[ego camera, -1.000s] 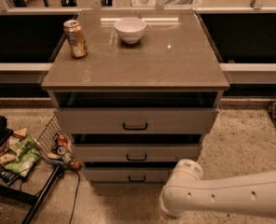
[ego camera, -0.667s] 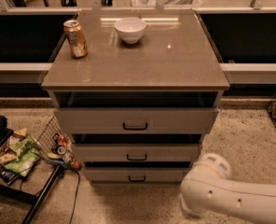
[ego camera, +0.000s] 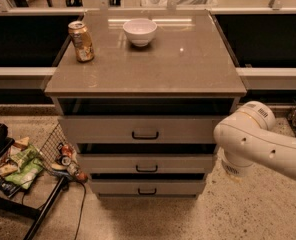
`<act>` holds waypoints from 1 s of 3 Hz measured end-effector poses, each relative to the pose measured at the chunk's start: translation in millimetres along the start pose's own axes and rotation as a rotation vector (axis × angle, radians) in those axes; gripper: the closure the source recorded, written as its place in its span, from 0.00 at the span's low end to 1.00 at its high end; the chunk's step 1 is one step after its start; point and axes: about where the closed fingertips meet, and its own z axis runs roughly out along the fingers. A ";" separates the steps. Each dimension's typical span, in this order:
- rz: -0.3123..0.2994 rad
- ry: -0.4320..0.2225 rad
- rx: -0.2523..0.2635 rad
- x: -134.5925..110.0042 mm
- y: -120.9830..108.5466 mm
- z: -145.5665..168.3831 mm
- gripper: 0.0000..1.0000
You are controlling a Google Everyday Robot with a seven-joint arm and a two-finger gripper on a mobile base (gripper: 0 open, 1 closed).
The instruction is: Close middle drawer
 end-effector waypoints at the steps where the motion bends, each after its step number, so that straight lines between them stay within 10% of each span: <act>1: 0.035 -0.005 -0.004 1.2 4.2 0.9 1.00; 3: -0.035 0.009 -0.066 34.6 -16.7 14.5 0.82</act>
Offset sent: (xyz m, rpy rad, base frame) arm -0.0077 -0.1025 -0.0023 0.0702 0.1328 -0.0048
